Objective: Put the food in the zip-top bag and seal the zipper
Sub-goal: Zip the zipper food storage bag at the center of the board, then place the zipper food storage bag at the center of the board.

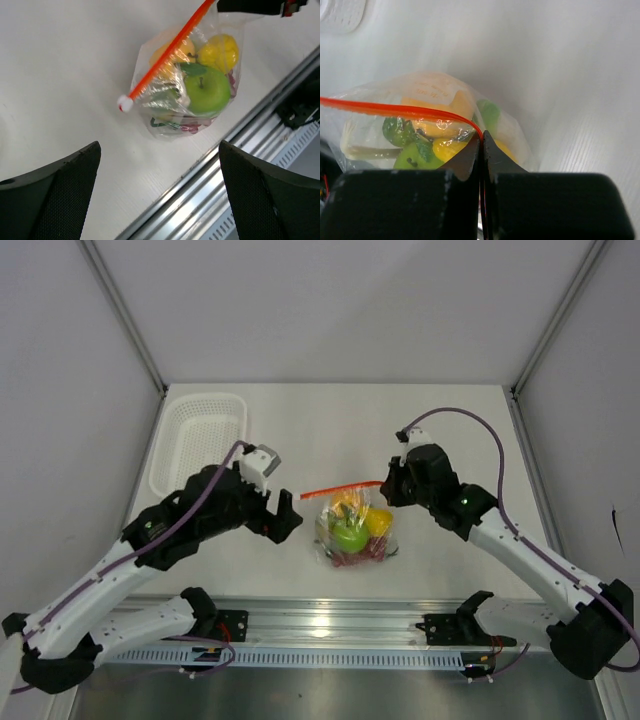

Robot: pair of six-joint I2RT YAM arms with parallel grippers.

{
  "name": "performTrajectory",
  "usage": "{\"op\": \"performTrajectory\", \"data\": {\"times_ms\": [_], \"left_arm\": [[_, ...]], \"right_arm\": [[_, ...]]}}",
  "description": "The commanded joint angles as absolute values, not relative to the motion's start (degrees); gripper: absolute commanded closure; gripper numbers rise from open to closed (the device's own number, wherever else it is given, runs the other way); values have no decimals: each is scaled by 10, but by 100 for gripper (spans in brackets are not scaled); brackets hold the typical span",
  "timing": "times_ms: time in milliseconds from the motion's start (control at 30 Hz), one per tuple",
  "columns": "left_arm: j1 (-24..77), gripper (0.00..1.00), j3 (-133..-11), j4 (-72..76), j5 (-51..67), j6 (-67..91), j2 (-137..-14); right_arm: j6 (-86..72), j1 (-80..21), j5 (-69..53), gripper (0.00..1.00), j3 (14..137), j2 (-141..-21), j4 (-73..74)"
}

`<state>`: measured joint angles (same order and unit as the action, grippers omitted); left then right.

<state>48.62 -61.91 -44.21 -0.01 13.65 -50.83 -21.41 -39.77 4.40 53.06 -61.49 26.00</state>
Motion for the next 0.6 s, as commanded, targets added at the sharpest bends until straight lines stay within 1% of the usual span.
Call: {"op": "performTrajectory", "data": {"times_ms": [0, 167, 233, 300, 433, 500, 533, 567], "left_arm": [[484, 0, -634, -390, -80, 151, -433], [485, 1, -585, -365, -5, 148, -338], [484, 0, -567, -363, 35, 154, -317], [484, 0, -549, -372, 50, 160, -297], [484, 0, -522, -382, 80, 184, -273], [484, 0, -513, -382, 98, 191, -262], [485, 1, -509, -384, 99, 195, -258], [485, 0, -506, -384, 105, 195, -254]], "right_arm": [[-208, -339, 45, 100, 594, -651, 247], [-155, -231, 7, 100, 645, -747, 205], [-147, -205, -10, 100, 671, -784, 207], [-148, -163, -26, 100, 701, -834, 200], [-125, -127, 0, 100, 738, -910, 194], [-107, -119, 28, 100, 761, -959, 218], [-102, -117, 36, 99, 777, -970, 221], [-96, -116, 45, 94, 781, -979, 224]]}}
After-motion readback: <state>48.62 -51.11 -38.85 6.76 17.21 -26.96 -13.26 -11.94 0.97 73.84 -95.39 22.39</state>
